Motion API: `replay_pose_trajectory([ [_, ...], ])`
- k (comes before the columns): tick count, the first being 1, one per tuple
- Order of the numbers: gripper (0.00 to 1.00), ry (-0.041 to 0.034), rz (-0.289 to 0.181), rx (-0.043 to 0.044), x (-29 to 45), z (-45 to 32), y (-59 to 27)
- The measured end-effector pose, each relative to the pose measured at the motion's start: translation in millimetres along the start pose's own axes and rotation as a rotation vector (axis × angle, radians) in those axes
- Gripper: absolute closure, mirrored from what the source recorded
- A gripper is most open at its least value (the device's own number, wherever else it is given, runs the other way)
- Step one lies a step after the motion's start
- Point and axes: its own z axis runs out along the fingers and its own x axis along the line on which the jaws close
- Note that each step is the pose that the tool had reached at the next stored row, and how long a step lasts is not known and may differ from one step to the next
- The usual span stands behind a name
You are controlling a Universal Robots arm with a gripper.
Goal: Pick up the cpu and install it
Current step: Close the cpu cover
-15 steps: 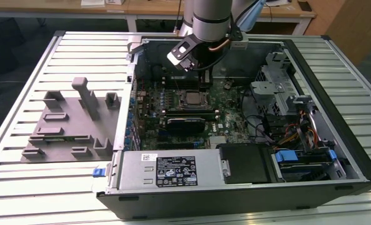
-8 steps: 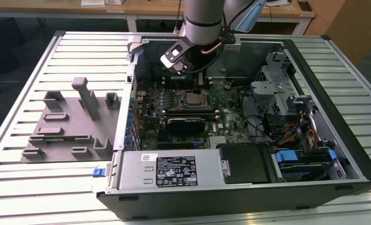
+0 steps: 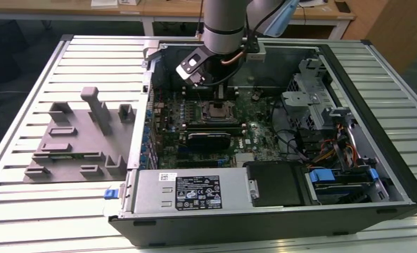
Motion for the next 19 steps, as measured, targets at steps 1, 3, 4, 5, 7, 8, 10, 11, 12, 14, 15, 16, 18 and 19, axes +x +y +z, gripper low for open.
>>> replay_pose_trajectory([
  [1, 0.89, -0.0001, 0.001, 0.0000, -0.1, 0.3, -0.6],
  [3, 0.89, -0.0001, 0.001, 0.0001, -0.1, 0.4, -1.5],
  [4, 0.89, -0.0002, 0.001, 0.0000, -0.1, 0.4, -1.6],
  [5, 0.89, -0.0002, 0.001, 0.0001, -0.1, 0.4, -1.6],
  [7, 0.89, 0.0002, -0.007, 0.0000, -0.1, 0.5, -1.7],
  [8, 0.89, 0.0007, -0.024, 0.0000, -0.1, 0.5, -1.7],
  [10, 0.89, 0.0017, -0.060, -0.0001, -0.1, 0.5, -1.8],
  [11, 0.89, 0.0023, -0.079, -0.0001, -0.1, 0.5, -1.7],
  [12, 0.89, 0.0028, -0.097, -0.0001, -0.1, 0.5, -1.7],
  [14, 0.89, 0.0038, -0.133, -0.0002, -0.1, 0.6, -1.7],
  [15, 0.89, 0.0043, -0.151, -0.0002, -0.1, 0.5, -1.7],
  [16, 0.89, 0.0049, -0.169, -0.0002, -0.1, 0.5, -1.7],
  [18, 0.89, 0.0060, -0.205, -0.0003, -0.1, 0.6, -1.7],
  [19, 0.89, 0.0065, -0.225, -0.0003, -0.1, 0.6, -1.7],
])
